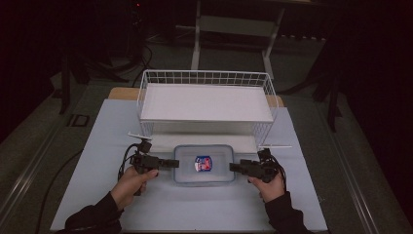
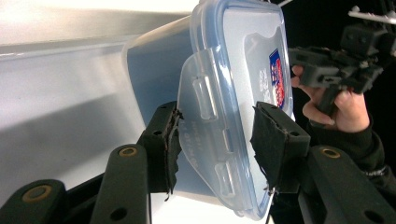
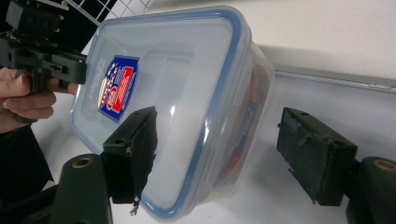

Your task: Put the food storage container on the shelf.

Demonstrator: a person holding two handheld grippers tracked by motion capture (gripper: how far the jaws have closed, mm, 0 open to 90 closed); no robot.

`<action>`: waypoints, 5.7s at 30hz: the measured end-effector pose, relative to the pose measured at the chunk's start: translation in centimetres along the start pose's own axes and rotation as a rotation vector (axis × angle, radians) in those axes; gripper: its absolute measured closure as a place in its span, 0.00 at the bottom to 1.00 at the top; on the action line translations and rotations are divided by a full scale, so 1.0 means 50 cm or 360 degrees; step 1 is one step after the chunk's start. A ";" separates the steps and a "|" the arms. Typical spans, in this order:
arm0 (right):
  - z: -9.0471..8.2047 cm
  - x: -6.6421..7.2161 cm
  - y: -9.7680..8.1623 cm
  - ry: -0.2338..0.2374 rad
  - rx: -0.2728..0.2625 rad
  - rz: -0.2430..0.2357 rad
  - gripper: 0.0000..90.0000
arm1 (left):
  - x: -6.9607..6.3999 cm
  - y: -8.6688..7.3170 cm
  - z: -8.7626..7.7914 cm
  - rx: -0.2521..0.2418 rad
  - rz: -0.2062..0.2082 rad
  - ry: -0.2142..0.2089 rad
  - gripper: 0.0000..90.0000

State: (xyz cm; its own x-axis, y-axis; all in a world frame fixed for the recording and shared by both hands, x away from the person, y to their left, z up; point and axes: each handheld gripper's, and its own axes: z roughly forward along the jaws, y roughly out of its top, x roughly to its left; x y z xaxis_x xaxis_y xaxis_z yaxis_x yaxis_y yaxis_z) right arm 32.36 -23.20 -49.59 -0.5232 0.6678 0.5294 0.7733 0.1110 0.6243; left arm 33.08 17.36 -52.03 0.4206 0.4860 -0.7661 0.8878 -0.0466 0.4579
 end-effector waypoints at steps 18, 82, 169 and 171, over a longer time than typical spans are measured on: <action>0.001 -0.013 0.001 0.0166 0.0068 0.0079 0.69 | -0.011 -0.016 -0.006 -0.0034 0.0052 0.0017 0.60; 0.036 -0.078 0.079 0.0114 -0.0153 0.0047 0.56 | -0.023 0.064 0.045 -0.0435 0.0354 0.0306 0.58; 0.176 0.054 0.095 -0.0219 -0.0179 -0.0312 1.00 | -0.088 -0.069 -0.022 -0.0555 0.0724 0.0443 0.00; 0.181 0.056 0.101 -0.0214 -0.0187 -0.0314 1.00 | -0.087 -0.069 -0.020 -0.0552 0.0718 0.0442 0.00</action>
State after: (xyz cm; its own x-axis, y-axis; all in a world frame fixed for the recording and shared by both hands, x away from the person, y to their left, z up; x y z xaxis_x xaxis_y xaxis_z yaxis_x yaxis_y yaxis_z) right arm 38.04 -14.14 -50.14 -0.6013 0.7343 0.3150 0.6102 0.1675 0.7743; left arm 27.99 16.31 -49.83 0.6340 0.6950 -0.3392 0.5025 -0.0368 0.8638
